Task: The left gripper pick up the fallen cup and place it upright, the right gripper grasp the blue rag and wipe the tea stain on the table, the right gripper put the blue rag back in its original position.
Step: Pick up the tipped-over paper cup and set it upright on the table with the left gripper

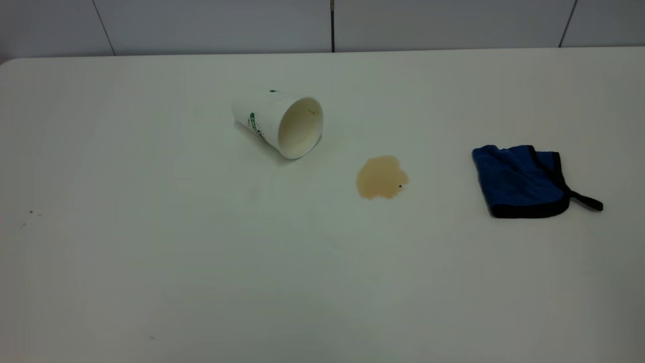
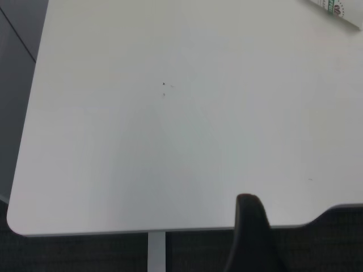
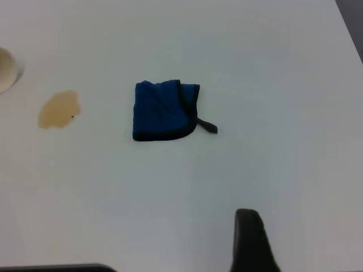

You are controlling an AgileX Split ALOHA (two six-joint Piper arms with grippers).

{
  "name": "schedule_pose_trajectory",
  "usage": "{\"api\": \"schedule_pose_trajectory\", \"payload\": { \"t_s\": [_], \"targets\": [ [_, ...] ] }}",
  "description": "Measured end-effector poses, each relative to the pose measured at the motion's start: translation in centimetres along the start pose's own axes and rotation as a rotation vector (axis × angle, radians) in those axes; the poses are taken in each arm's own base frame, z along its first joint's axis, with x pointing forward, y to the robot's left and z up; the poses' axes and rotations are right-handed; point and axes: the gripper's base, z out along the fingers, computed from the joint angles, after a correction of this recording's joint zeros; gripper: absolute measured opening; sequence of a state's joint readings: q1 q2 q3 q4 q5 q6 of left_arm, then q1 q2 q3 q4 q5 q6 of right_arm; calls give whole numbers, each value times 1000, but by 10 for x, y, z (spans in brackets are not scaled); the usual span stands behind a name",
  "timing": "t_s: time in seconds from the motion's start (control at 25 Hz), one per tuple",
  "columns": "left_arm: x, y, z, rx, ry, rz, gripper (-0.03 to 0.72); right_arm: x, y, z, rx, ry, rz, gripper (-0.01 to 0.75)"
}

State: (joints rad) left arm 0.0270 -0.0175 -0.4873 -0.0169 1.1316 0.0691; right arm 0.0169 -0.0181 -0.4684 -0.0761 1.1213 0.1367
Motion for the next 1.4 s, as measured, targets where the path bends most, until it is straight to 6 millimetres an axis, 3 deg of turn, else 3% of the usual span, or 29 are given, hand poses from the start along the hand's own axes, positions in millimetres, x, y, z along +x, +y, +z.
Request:
{"api": "schedule_pose_trajectory", "payload": {
  "t_s": [1.28, 1.4],
  "targets": [
    [0, 0, 0, -2, -3, 2, 513, 0, 0, 0, 0, 0, 0, 513],
    [-8, 1, -2, -3, 14, 14, 531, 0, 0, 0, 0, 0, 0, 513]
  ]
}}
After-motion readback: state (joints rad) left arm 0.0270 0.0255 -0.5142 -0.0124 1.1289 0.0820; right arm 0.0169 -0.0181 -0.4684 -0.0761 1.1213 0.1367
